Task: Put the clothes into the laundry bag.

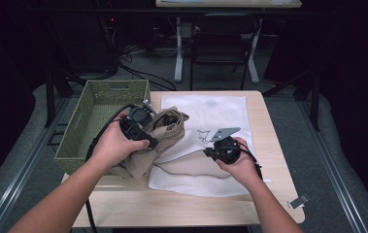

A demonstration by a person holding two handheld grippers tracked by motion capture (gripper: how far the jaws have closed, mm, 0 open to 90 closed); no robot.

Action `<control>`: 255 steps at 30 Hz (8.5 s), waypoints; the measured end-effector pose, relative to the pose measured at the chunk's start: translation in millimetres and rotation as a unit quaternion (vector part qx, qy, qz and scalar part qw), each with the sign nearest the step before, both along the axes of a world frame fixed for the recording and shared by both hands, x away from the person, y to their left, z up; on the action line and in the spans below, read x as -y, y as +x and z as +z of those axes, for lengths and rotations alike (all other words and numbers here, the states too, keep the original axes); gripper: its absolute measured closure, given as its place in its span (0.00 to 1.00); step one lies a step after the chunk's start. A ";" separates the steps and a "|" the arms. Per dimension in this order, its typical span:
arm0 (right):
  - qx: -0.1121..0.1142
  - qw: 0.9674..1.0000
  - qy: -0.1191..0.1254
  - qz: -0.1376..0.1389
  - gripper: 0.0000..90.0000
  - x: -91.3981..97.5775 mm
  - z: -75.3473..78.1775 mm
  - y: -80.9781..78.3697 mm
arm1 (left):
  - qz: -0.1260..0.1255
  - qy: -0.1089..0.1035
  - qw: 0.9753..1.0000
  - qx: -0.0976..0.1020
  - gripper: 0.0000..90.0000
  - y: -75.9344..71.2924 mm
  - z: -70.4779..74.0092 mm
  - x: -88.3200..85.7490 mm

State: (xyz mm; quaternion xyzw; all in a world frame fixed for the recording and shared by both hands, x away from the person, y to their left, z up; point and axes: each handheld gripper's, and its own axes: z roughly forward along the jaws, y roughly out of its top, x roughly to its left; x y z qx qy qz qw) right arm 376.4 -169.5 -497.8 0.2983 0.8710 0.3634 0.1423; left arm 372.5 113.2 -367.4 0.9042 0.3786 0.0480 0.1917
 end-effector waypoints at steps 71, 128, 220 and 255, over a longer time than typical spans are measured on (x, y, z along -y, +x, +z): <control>0.017 1.000 0.026 -0.004 0.96 -2.2 14.8 0.1 | -0.021 -0.048 0.999 0.012 0.70 -75.4 -17.7 -27.5; 0.021 1.000 0.023 0.000 0.96 -5.2 14.1 -1.4 | -0.073 -0.041 0.996 -0.027 0.70 -90.4 -78.2 9.3; 0.048 0.998 0.042 -0.004 0.96 -5.7 33.4 1.4 | -0.099 -0.055 0.992 -0.057 0.70 -82.0 -126.0 42.7; 0.059 0.997 0.046 0.000 0.96 -6.4 38.9 -2.7 | -0.063 -0.065 0.996 -0.027 0.70 -45.2 -113.2 73.3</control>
